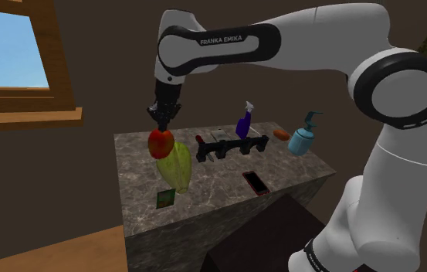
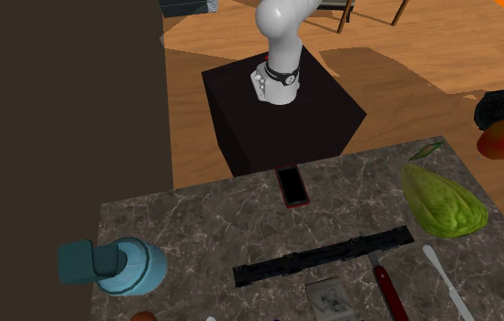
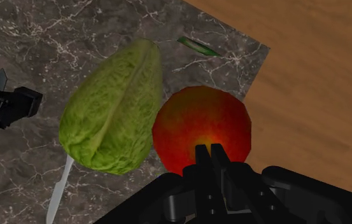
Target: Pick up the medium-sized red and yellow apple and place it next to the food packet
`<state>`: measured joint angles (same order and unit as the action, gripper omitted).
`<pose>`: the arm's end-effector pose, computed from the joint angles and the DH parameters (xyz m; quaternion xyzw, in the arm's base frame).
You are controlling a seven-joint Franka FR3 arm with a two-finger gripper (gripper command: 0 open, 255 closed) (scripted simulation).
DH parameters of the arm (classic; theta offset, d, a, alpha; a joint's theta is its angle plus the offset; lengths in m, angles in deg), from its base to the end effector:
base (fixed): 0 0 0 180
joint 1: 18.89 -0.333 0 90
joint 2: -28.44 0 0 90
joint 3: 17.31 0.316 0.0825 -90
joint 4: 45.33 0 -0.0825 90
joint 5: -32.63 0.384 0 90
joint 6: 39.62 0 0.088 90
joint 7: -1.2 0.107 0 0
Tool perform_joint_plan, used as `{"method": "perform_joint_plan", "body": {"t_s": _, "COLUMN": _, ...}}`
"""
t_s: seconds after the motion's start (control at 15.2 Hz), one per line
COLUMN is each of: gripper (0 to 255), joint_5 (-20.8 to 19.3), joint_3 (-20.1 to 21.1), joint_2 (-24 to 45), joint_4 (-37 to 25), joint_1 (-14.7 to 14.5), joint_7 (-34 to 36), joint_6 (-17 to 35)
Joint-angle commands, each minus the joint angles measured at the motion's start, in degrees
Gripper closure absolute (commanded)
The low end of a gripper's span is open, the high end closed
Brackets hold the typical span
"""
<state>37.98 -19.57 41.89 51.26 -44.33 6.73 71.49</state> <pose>0.5785 0.2566 0.4620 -0.9897 -0.1376 0.0005 0.0402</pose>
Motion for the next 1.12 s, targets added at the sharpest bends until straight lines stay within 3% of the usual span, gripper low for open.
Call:
{"method": "perform_joint_plan", "body": {"t_s": 0.0, "gripper": 255, "joint_5": -0.15, "joint_3": 0.67, "joint_2": 3.21, "joint_4": -4.63, "joint_1": -1.05, "joint_7": 1.95, "joint_6": -1.26}}
{"method": "perform_joint_plan", "body": {"t_s": 0.26, "gripper": 255, "joint_5": -0.65, "joint_3": 1.86, "joint_2": 10.75, "joint_4": -15.73, "joint_1": -3.47, "joint_7": 5.96, "joint_6": -4.53}}
{"method": "perform_joint_plan", "body": {"t_s": 1.06, "gripper": 255, "joint_5": -0.39, "joint_3": 1.9, "joint_2": 12.39, "joint_4": -8.94, "joint_1": -3.54, "joint_7": 5.31, "joint_6": 3.88}}
